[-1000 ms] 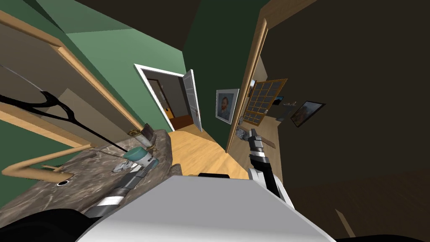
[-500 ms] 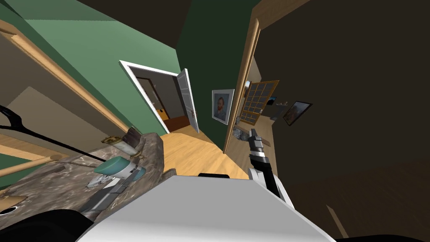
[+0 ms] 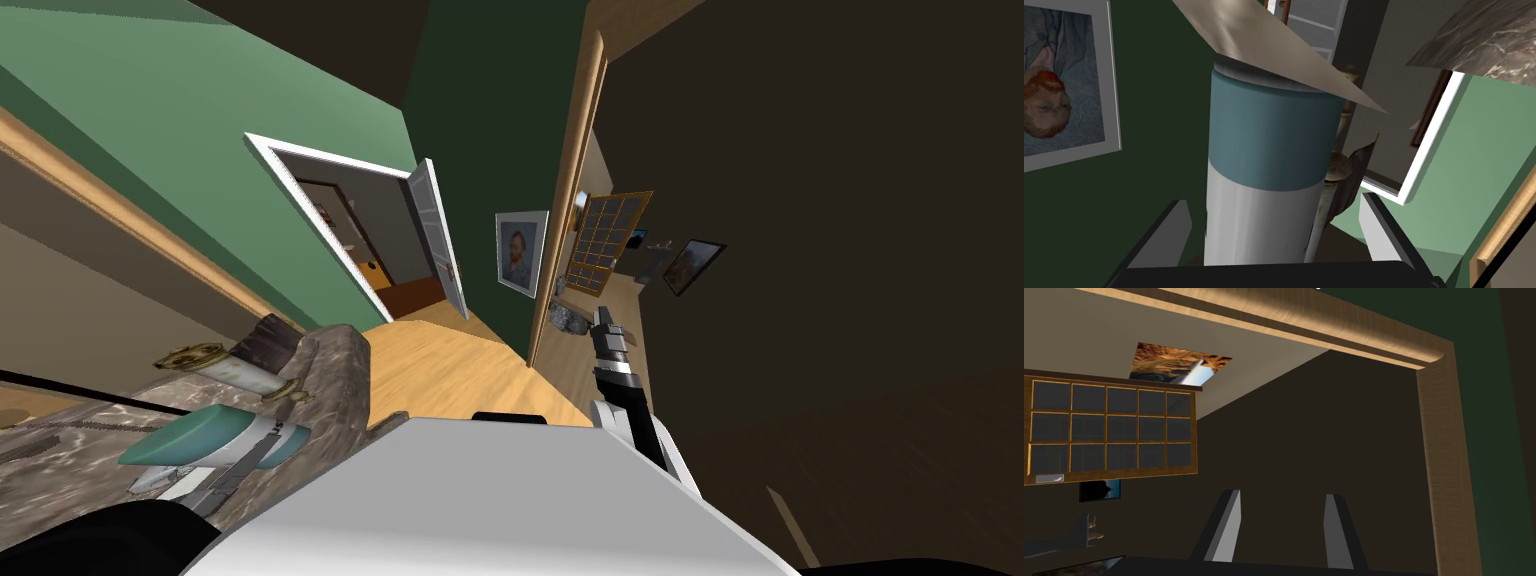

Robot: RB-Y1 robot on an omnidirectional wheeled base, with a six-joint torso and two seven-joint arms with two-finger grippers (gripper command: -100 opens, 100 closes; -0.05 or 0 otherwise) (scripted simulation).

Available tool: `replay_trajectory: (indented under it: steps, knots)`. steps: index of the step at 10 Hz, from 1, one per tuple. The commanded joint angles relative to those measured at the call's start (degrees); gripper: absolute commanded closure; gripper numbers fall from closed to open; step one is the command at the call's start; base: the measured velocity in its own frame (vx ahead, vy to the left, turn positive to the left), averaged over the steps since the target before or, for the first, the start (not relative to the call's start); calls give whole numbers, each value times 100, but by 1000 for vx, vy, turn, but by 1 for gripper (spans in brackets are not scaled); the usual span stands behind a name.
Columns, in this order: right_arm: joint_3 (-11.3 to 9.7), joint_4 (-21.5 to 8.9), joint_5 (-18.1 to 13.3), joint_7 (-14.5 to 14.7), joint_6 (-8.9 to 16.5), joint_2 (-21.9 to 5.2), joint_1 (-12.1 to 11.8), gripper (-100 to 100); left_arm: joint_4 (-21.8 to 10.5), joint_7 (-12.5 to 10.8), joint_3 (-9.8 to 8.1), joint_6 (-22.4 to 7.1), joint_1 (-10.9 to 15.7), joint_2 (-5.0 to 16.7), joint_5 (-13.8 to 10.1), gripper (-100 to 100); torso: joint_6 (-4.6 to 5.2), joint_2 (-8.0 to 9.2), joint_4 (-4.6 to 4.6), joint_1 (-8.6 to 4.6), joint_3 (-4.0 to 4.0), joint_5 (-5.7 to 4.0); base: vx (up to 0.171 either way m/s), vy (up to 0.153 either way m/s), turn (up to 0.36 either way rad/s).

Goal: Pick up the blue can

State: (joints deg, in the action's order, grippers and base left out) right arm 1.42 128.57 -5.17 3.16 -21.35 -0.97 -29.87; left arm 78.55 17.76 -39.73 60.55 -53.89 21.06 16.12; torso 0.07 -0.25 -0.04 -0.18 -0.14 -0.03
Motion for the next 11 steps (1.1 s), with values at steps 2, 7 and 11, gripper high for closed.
replay_trajectory:
  steps: [2,7,11]
  knots:
    - [0,0,0,0,0,0,-1,0,-195,-29,-153,249,-81,-8,-44,-100,-3,-4,-1,-3,-3,-2,59,-46,-50]
    - [1,0,0,0,0,-1,0,0,-212,-27,-170,300,-90,-9,-45,100,-1,25,6,20,14,5,1,-1,1]
    - [1,0,0,0,0,-1,1,0,449,129,365,-270,227,-19,160,100,-1,57,11,49,32,30,-74,57,116]
